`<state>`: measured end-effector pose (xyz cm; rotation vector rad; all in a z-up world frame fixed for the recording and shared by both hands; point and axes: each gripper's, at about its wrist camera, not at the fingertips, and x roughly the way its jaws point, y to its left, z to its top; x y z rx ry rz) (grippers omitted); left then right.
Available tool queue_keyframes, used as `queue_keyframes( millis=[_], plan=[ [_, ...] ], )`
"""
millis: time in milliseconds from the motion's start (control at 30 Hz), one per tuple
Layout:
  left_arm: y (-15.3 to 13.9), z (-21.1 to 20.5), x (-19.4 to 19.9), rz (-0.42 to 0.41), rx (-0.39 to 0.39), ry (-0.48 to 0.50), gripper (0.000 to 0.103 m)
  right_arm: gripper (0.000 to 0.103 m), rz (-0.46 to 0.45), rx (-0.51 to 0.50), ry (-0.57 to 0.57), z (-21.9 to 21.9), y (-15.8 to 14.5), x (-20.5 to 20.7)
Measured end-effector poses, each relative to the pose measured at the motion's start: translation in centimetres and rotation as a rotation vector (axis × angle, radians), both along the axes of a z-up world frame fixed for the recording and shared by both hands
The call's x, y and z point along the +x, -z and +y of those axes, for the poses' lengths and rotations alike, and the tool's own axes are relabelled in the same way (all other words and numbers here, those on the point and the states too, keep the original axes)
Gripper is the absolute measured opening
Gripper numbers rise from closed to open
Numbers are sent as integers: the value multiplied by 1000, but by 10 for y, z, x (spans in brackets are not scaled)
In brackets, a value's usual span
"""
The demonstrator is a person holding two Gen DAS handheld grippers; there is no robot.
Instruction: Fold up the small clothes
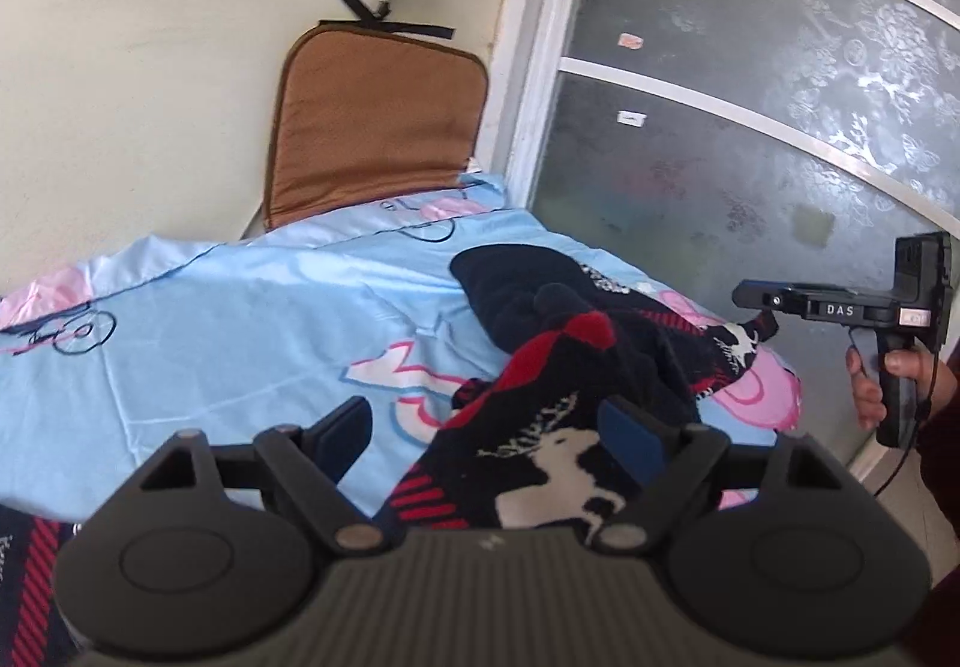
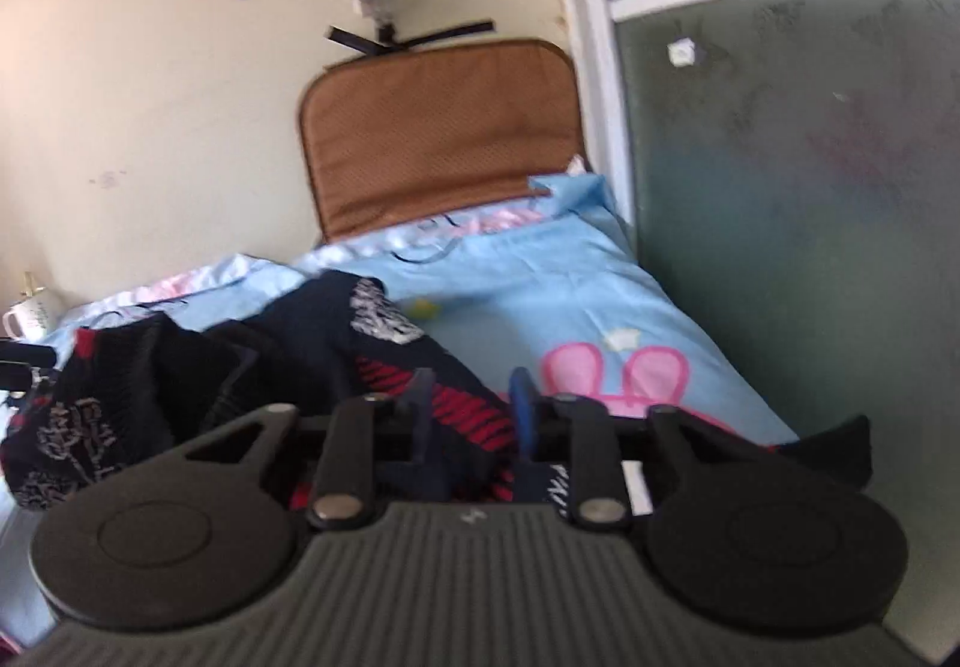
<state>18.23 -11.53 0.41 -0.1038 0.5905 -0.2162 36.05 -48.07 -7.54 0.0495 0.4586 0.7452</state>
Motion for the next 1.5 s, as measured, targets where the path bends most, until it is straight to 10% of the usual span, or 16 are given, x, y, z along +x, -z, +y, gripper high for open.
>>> queue_keyframes(
  millis=[67, 333, 400, 433, 467, 700, 800, 867, 1167, 1500],
  plan=[
    [-6, -12, 4, -9, 30, 40, 95, 68, -85, -5, -107, 5, -7, -15],
    [2, -36, 53, 70, 36, 156, 102, 71, -300, -335, -369, 59, 8, -42],
    [10, -39, 58, 95, 16, 172, 75, 71, -308, -377, -394, 66, 14, -44],
    [14, -40, 56, 106, 25, 166, 38, 71, -307, -385, -409, 69, 16, -43],
    [15, -40, 54, 104, 37, 145, 26, 71, -308, -394, -423, 70, 19, -43],
    [-14, -28, 1, -31, 62, 51, 12, 69, -327, -439, -489, 94, 32, -44],
    [-31, -22, -18, -88, 83, 2, 12, 49, -353, -477, -513, 112, 39, -44],
    [-38, -19, -29, -122, 93, -28, 11, 11, -394, -496, -513, 119, 39, -49],
    [-123, -16, -72, -394, 186, -200, 12, 11, -860, -229, -190, 110, -92, -80],
    [-285, -65, -148, -855, 559, -514, 12, 11, -1274, 46, -103, 122, -253, -139]
  ],
)
